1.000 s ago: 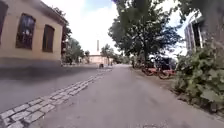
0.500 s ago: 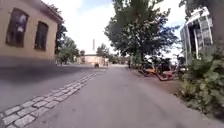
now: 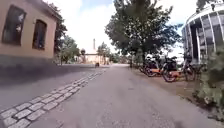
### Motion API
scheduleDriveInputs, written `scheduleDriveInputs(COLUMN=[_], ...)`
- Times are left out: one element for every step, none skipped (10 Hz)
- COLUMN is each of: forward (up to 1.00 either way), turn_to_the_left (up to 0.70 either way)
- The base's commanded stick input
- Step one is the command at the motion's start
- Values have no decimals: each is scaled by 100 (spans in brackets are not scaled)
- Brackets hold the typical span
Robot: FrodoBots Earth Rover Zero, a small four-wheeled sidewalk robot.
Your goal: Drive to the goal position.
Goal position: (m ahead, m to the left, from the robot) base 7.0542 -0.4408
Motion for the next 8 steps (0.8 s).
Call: scheduleDriveInputs(forward=[85,85,85,85,85,85,85,85], turn_to_the_left=[-25,1,1,1,1,1,1,1])
